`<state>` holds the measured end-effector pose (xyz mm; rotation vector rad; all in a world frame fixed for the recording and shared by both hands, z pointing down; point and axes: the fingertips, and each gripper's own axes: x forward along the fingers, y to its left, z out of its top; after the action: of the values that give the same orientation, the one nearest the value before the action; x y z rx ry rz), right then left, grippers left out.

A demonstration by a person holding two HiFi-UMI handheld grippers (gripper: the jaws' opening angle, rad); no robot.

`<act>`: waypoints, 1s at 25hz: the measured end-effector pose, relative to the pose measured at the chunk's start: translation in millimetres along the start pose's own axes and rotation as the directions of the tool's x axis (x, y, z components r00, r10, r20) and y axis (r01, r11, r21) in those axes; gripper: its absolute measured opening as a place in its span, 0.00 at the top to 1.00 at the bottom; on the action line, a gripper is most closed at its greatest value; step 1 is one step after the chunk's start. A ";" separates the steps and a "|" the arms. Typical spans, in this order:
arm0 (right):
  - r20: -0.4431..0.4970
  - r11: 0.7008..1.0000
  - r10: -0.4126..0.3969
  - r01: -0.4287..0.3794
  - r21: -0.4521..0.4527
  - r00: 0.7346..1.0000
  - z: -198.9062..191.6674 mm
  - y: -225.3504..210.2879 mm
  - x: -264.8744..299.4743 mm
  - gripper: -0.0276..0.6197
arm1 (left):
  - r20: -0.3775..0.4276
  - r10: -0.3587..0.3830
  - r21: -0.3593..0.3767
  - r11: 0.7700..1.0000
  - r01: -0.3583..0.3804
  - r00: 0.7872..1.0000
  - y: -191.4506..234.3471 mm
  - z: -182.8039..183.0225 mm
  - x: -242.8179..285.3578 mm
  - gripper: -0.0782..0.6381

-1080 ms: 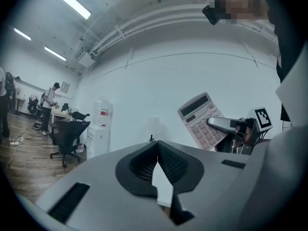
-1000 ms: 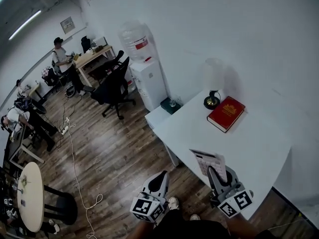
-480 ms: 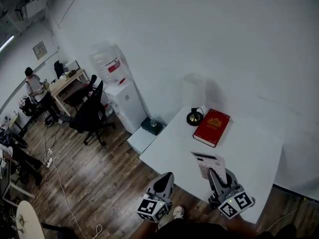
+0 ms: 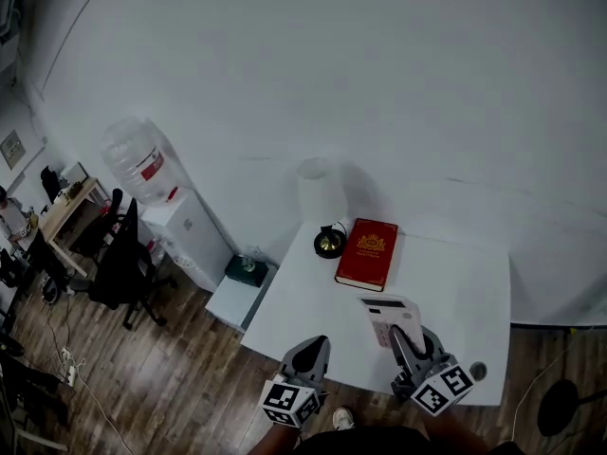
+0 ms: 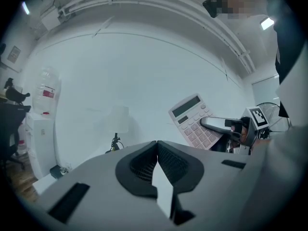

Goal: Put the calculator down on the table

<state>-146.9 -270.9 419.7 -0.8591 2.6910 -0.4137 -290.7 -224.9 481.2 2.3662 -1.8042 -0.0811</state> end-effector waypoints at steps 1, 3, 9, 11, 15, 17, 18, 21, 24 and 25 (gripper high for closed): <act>0.007 1.000 -0.028 0.028 -0.005 1.000 -0.2 -3.2 -1.6 0.82 | -0.009 -0.024 0.000 1.000 0.024 1.000 0.2 -1.9 3.9 0.87; 0.017 0.997 -0.081 0.081 -0.015 0.997 -1.5 -10.0 -5.4 0.82 | -0.024 -0.077 0.004 0.997 0.077 0.997 -0.9 -5.2 10.4 0.87; 0.004 0.981 -0.196 0.196 0.005 0.981 -17.2 -27.4 -14.2 0.82 | -0.061 -0.191 0.010 0.981 0.191 0.980 -6.8 -12.5 27.3 0.87; -0.010 0.973 -0.230 0.230 0.008 0.973 -22.6 -36.5 -17.8 0.82 | -0.068 -0.211 -0.005 0.977 0.211 0.975 -10.9 -16.5 34.6 0.87; -0.063 0.952 -0.303 0.305 0.031 0.951 -43.8 -62.0 -30.2 0.82 | -0.105 -0.246 -0.036 0.969 0.244 0.963 -19.9 -36.1 44.7 0.87; -0.102 0.934 -0.343 0.351 0.068 0.934 -59.6 -76.0 -36.0 0.82 | -0.130 -0.254 -0.050 0.967 0.250 0.958 -20.9 -46.2 46.1 0.87; -0.119 0.923 -0.362 0.373 0.089 0.924 -67.2 -83.3 -38.6 0.82 | -0.137 -0.257 -0.059 0.966 0.251 0.957 -20.6 -50.2 47.6 0.87; -0.169 0.882 -0.421 0.446 0.152 0.891 -89.7 -106.1 -49.4 0.82 | -0.152 -0.258 -0.081 0.965 0.249 0.954 -22.0 -63.3 54.6 0.87; -0.218 0.833 -0.475 0.515 0.200 0.853 -114.0 -126.0 -61.9 0.82 | -0.163 -0.261 -0.097 0.964 0.248 0.951 -27.5 -74.9 56.4 0.87; -0.234 0.818 -0.488 0.534 0.213 0.841 -122.7 -131.4 -65.3 0.82 | -0.166 -0.264 -0.100 0.963 0.250 0.950 -29.2 -78.4 56.7 0.87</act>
<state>-71.4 -312.2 590.5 -1.5215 2.4192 -0.9893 -236.5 -264.3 556.8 2.4526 -1.3817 0.0280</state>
